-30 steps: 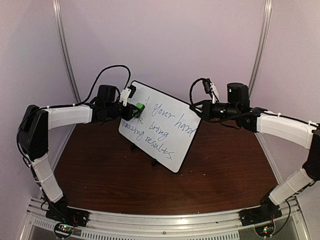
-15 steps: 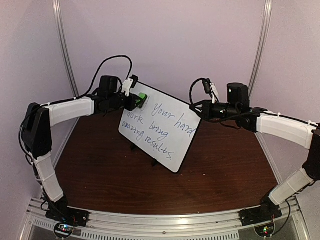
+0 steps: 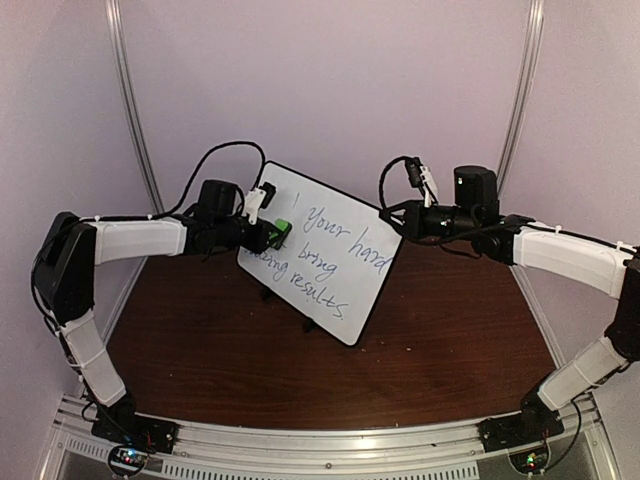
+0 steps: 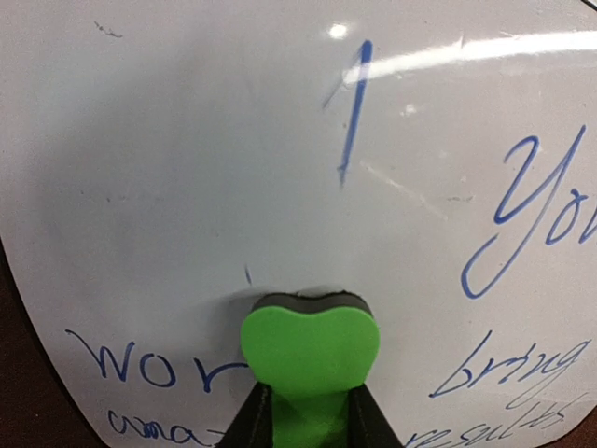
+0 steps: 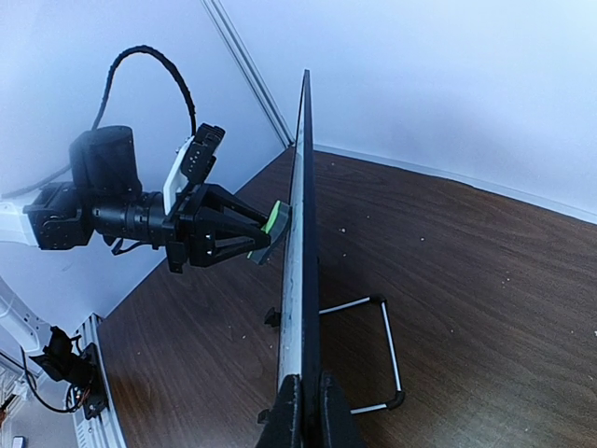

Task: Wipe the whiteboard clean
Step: Erase the center of the whiteboard.

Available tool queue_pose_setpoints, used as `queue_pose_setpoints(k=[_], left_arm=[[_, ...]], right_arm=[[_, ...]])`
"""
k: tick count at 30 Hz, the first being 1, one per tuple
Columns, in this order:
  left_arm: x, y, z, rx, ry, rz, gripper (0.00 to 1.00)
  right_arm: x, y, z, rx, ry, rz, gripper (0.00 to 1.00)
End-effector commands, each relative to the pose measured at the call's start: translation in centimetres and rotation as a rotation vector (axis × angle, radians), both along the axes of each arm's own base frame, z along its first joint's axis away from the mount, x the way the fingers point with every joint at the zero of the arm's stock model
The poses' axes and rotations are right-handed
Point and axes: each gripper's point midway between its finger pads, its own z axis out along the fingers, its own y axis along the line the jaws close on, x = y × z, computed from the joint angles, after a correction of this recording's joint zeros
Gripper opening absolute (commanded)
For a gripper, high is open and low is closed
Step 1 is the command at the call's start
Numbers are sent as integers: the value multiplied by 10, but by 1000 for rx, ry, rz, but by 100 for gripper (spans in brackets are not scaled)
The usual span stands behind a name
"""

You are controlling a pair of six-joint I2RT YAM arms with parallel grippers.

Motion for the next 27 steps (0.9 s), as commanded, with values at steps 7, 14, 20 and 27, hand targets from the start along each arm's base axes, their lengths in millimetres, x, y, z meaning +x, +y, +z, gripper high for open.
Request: queue_pose_setpoints(k=[7, 14, 20, 27], left_arm=[[39, 13, 39, -18, -81, 70, 17], [24, 7, 7, -62, 21, 24, 17], [-3, -5, -12, -58, 54, -9, 17], [3, -21, 14, -65, -24, -25, 17]], right_arm=[[-46, 34, 1, -12, -50, 275, 0], [-46, 34, 1, -11, -48, 276, 0], [-45, 36, -2, -11, -42, 277, 0], [-45, 36, -2, -10, -38, 282, 0]])
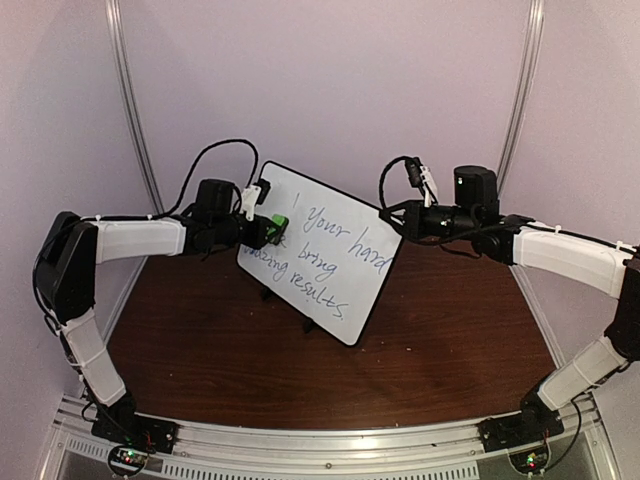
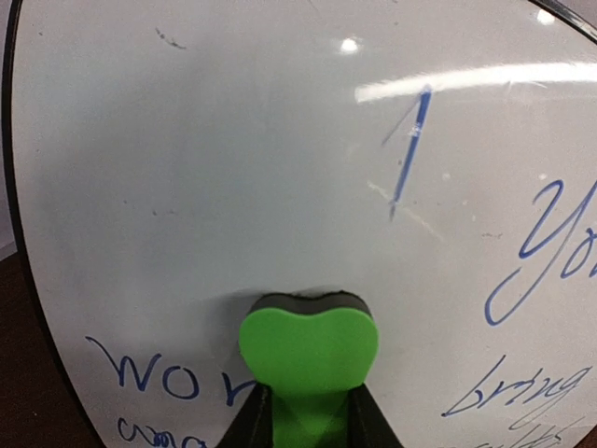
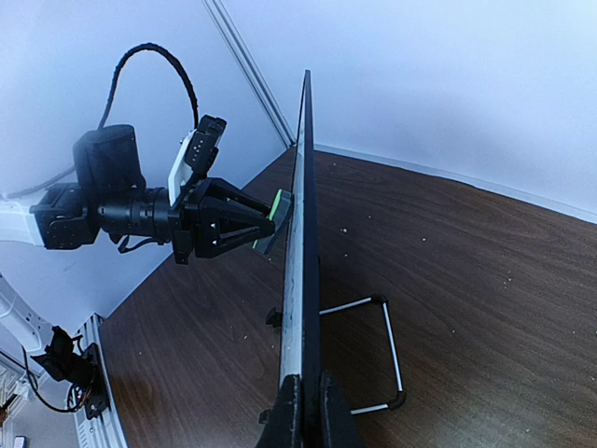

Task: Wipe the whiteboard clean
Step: Erase the center of the whiteboard.

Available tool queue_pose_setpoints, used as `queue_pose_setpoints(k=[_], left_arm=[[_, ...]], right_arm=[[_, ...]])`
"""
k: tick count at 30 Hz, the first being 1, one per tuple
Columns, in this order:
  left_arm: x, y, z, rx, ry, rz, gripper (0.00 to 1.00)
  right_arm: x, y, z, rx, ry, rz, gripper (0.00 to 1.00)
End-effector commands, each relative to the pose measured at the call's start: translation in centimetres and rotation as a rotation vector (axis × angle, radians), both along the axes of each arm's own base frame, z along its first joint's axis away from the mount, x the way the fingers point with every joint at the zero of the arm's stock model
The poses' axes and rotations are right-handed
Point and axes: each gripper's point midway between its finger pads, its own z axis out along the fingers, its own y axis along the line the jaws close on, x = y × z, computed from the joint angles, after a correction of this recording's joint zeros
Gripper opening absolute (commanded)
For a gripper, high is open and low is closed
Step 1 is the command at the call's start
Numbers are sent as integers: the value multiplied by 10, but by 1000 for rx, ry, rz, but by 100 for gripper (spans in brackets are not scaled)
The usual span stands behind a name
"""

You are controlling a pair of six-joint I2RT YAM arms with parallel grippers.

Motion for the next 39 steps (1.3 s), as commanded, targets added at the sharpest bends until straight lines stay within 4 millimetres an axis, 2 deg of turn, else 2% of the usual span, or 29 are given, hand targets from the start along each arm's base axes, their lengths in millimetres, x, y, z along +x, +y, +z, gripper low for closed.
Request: queue_pose_setpoints(k=[1, 7, 12, 15, 23, 26, 28, 32, 34, 39], left_arm=[[-3, -27, 16, -13, -34, -63, 17], [17, -39, 57, -32, -116, -72, 17], [26, -43, 71, -26, -143, -71, 17], [23, -41, 61, -15, -120, -72, 17], [-4, -21, 6, 40, -3, -34, 17], [-11, -18, -5, 57, 14, -29, 17], [-11, -19, -5, 59, 12, -30, 17], [-2, -28, 13, 41, -30, -39, 17], [6, -36, 34, 32, -73, -45, 17], [12, -53, 56, 47, -116, -71, 17]], right_arm=[[-44, 35, -4, -16, -37, 275, 0], [-44, 36, -5, -20, -34, 274, 0], [-43, 35, -5, -21, -32, 273, 0], [-43, 36, -6, -22, -32, 272, 0], [-43, 36, -7, -22, -32, 277, 0], [-43, 36, -8, -21, -29, 277, 0], [-43, 37, -8, -20, -27, 278, 0], [-42, 37, -8, -20, -24, 278, 0], [-43, 37, -8, -21, -25, 278, 0], [-42, 37, -9, -25, -23, 273, 0]])
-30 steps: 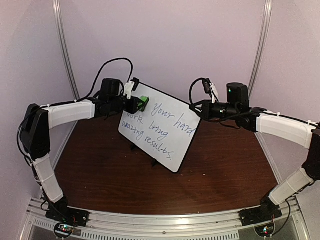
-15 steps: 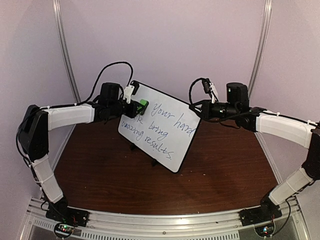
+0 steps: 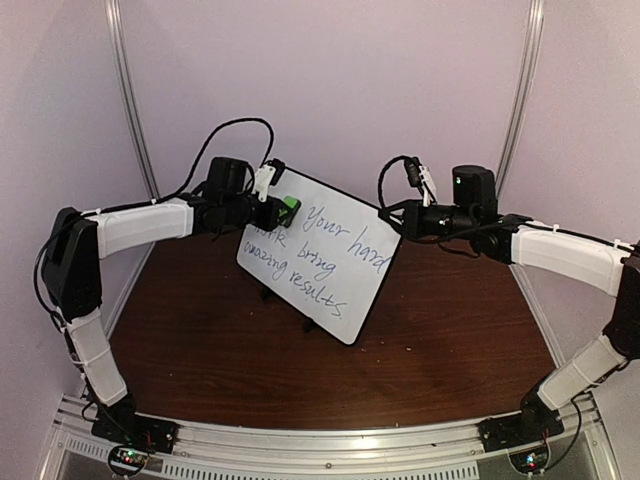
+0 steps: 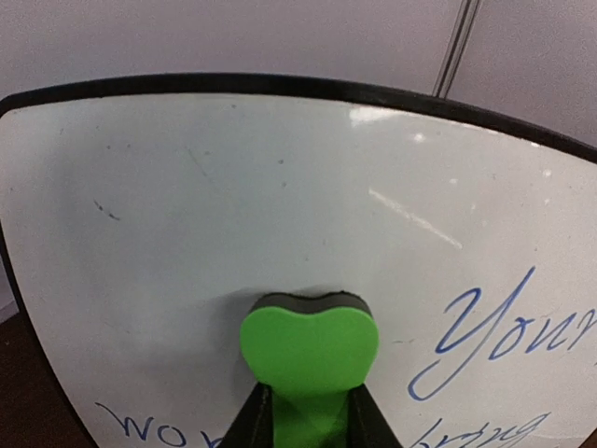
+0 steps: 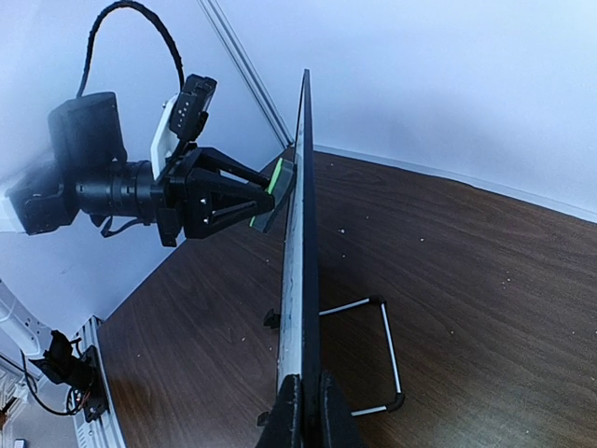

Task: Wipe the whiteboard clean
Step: Erase the center of the whiteboard.

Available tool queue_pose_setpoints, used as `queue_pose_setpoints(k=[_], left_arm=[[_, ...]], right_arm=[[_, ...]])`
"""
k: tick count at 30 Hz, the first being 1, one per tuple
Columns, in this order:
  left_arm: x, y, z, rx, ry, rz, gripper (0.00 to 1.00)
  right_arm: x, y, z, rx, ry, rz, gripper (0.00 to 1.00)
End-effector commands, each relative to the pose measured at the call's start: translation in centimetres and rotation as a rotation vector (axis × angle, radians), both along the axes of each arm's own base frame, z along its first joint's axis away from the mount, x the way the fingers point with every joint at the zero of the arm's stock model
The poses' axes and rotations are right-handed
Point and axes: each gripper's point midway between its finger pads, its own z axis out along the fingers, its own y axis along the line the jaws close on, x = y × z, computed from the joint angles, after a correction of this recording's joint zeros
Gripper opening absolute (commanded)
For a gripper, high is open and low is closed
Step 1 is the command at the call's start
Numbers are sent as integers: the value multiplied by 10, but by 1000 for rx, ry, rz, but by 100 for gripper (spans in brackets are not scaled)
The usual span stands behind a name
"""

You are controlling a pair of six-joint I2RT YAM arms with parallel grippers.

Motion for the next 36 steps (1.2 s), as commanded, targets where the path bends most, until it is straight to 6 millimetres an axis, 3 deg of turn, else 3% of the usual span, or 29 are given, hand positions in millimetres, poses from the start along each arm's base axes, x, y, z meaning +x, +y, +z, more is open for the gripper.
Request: queue_pose_setpoints(k=[1, 4, 10, 18, 22, 29, 33, 36], left_arm=[[2, -30, 20, 2, -70, -56, 17], [-6, -37, 15, 12, -60, -76, 17], [-39, -39, -19, 54, 6, -98, 17], [-60, -27, -44, 82, 55, -88, 17], [-53, -31, -31, 68, 25, -81, 17], [-27, -53, 22, 16, -73, -98, 17], [-21, -61, 23, 12, -74, -111, 17], [-24, -58, 10, 25, -48, -110, 17]], right_arm=[[-45, 36, -8, -24, -28, 280, 0], [-45, 36, -8, -24, -29, 279, 0], [-45, 36, -8, -24, -30, 279, 0], [-46, 35, -7, -22, -31, 281, 0], [-46, 36, -8, -22, -28, 283, 0], [-46, 37, -9, -22, -25, 284, 0], [-45, 37, -10, -25, -23, 283, 0], [-45, 37, -10, -26, -23, 283, 0]])
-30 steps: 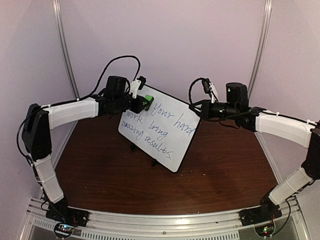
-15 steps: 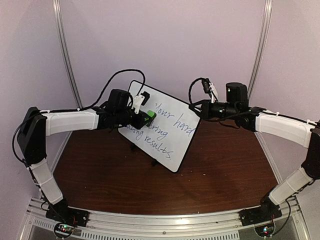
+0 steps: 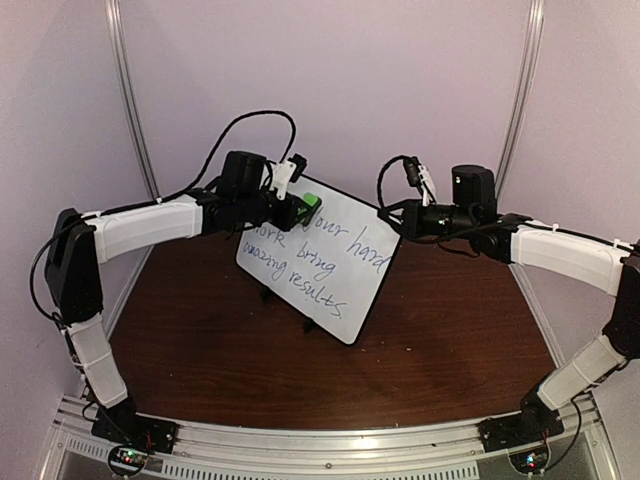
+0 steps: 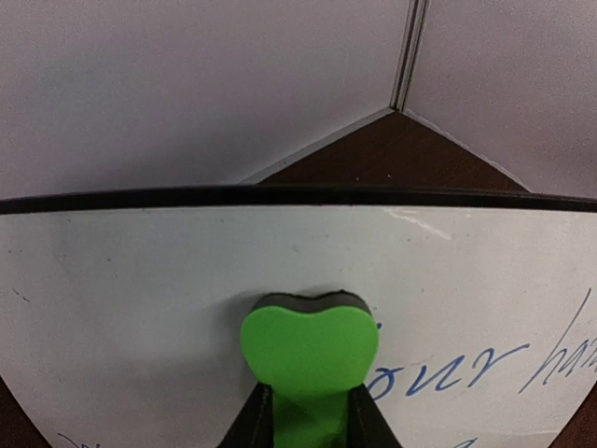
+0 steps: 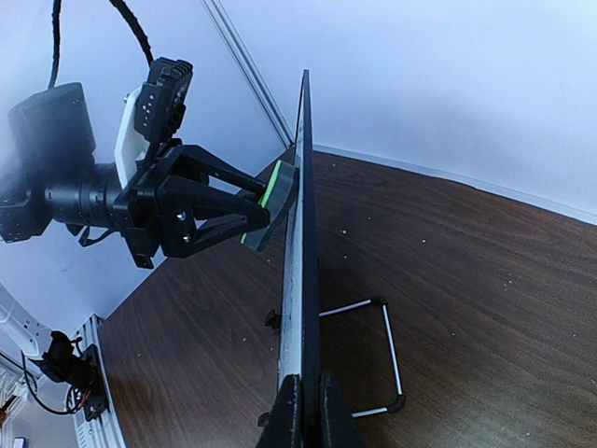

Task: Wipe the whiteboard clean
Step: Erase the center of the whiteboard.

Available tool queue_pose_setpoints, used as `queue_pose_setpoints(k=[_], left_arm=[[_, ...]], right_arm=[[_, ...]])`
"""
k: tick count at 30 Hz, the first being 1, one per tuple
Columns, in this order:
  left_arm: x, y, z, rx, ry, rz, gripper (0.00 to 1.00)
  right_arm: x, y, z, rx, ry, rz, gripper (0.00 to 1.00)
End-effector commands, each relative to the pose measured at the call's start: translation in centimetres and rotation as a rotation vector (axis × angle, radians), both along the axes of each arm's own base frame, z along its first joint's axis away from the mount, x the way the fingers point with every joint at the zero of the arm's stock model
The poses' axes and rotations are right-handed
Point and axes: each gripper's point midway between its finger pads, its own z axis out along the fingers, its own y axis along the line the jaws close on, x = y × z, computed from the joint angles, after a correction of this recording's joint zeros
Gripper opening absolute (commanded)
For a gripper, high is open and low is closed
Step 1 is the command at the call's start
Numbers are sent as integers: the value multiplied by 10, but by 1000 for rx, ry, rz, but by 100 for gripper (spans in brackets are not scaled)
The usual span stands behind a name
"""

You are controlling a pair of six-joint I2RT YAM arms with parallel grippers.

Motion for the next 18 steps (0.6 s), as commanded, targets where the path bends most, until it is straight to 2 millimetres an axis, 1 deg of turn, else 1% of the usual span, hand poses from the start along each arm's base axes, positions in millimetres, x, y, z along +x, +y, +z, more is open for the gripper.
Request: queue_pose_setpoints(k=[1, 4, 5, 8, 11, 15, 18], left_arm=[[-1, -7, -27, 21, 23, -22, 17], [-12, 3, -44, 37, 53, -9, 17], [-17, 8, -55, 49, 72, -2, 17], [-28, 20, -68, 68, 94, 15, 17], [-31, 31, -78, 94, 104, 47, 17], [-35, 34, -90, 100, 136, 59, 17], [-36, 33, -95, 91, 144, 57, 16]], right_arm=[[-46, 36, -11, -25, -17, 279, 0], [-45, 36, -11, -24, -19, 279, 0], [-45, 36, -11, -24, -19, 280, 0], [-45, 37, -10, -22, -17, 282, 0], [-46, 37, -10, -21, -18, 285, 0], [-46, 36, -8, -18, -18, 283, 0], [-47, 36, -7, -19, -21, 282, 0]])
